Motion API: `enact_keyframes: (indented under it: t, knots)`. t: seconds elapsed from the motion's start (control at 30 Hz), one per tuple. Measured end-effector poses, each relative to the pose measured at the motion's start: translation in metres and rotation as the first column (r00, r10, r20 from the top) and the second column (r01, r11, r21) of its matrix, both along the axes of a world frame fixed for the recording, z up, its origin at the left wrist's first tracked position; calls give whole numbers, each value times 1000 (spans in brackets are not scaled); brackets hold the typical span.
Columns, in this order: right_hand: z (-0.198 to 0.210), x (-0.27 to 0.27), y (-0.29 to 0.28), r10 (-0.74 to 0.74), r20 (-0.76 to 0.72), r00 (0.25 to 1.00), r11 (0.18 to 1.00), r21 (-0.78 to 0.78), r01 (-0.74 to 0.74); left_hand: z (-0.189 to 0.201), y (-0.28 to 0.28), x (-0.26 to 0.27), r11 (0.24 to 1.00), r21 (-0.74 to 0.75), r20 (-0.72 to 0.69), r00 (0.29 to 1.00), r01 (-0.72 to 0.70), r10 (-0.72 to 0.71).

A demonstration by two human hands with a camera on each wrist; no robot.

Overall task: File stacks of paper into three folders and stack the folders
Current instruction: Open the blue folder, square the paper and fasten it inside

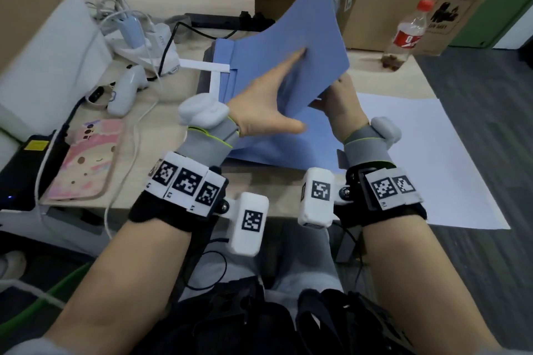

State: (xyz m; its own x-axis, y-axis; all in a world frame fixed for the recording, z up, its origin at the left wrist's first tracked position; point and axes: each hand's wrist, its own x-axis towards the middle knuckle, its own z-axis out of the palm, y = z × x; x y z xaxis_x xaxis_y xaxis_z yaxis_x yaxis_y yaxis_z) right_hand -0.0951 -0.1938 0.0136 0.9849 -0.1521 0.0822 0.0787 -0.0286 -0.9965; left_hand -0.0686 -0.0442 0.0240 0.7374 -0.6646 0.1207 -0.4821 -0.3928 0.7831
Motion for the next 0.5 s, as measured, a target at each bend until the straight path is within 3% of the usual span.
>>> enact_keyframes:
  t: [0.1,0.23,0.37,0.5]
  knots:
    - [3,-2,8,165,3,986,979,-126,-163,-2,6,0,931,-272,-54,969,-245,240]
    - [4,4,23,302,-56,952,922,-239,-306,-2,23,7,678,-504,-154,828,-535,539]
    - [-9,14,43,351,-120,929,866,-336,-370,-7,39,6,525,-597,-110,709,-607,696]
    - [-23,28,66,372,-230,899,753,-492,-437,-10,60,4,419,-611,36,504,-672,863]
